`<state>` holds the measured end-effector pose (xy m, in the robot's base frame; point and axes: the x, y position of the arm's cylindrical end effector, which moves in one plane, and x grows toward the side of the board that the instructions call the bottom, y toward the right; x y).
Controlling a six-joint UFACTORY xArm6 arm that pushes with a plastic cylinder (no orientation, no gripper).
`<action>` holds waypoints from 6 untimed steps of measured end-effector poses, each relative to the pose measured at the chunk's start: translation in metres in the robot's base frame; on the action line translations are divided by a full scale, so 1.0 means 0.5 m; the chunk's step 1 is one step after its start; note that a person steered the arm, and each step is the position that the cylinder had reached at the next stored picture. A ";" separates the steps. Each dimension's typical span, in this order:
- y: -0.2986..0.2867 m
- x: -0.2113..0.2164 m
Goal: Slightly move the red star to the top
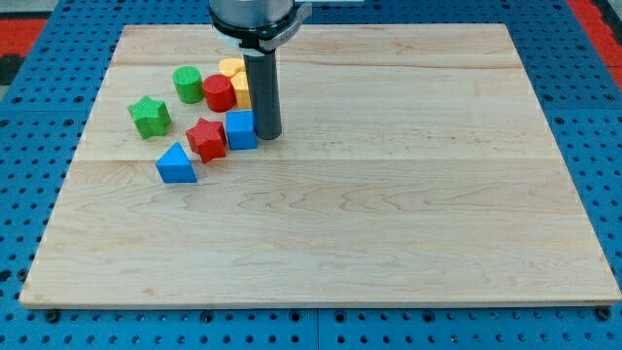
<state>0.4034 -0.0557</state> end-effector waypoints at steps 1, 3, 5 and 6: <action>0.000 0.038; -0.035 0.088; -0.087 0.067; -0.098 0.076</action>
